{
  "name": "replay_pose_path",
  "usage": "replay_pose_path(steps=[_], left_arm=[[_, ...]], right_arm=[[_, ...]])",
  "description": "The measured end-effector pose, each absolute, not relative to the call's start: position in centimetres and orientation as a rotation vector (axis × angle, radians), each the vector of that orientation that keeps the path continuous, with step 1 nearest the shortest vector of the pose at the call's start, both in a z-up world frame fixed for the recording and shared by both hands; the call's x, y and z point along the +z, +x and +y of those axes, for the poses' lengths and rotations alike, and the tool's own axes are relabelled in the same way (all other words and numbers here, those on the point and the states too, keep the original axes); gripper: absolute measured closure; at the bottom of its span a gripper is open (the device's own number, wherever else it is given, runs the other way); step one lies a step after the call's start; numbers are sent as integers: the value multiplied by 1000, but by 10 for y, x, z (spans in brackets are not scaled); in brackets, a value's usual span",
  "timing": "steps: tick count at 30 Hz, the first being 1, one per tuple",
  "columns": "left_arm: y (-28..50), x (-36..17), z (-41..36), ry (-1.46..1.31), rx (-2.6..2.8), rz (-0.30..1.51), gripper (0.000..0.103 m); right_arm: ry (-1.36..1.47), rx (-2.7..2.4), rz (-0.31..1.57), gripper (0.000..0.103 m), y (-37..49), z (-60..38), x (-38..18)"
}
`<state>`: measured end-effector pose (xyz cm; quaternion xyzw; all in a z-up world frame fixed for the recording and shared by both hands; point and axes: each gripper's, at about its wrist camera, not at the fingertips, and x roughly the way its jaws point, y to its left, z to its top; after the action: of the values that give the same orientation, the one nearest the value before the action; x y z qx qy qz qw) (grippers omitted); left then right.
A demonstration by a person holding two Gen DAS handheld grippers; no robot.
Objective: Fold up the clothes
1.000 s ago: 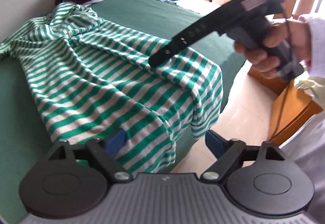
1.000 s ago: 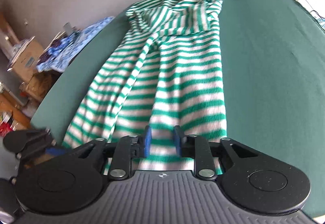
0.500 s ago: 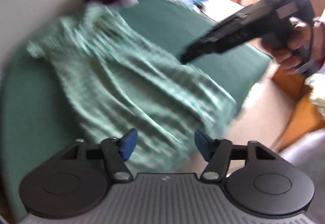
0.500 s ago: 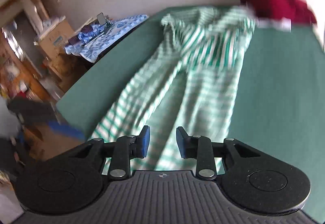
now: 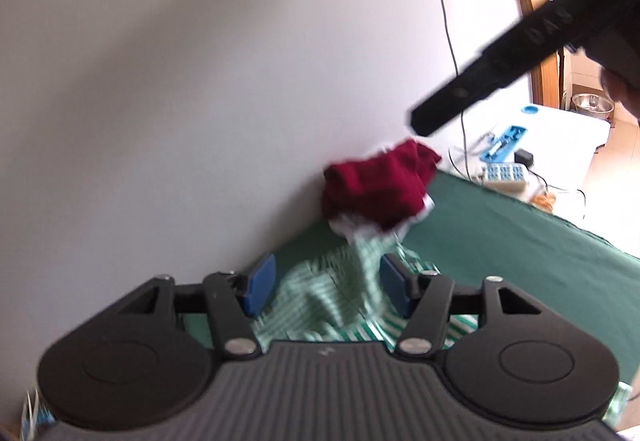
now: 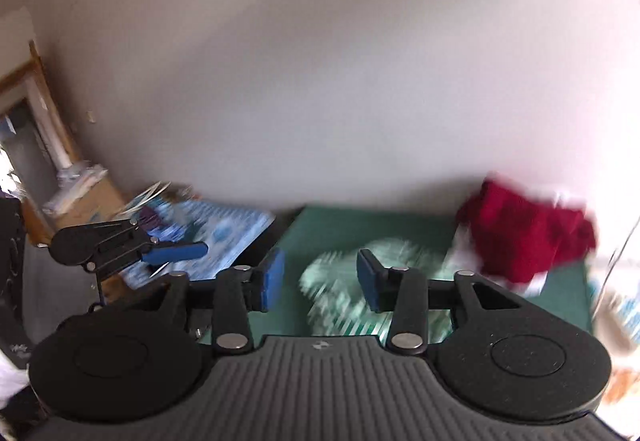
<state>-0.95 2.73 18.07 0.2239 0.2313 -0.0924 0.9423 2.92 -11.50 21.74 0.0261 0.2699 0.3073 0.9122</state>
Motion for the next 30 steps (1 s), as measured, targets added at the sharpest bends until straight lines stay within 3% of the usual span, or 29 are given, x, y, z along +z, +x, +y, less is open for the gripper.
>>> replay_pose_path(steps=[5,8,13,17,22,30], left_arm=[[42,160,50,366,-236,447,31],[68,109,63,268,-223,514,39],[87,10,67,112,-225,661,36],[88,-49,54,78,-177,733,36],[84,-93,30,7,-172,798,32],[70,-127,-14,130,-154,822,32]], right_arm=[[32,519,537,42,68,-88,201],[45,470,617,42,98,-81,155],[48,420,746,44,160,-70,70],[29,399,817,51,218,-61,9],[88,399,896,53,278,-46,-34],[-19,419,918,51,321,13,-85]])
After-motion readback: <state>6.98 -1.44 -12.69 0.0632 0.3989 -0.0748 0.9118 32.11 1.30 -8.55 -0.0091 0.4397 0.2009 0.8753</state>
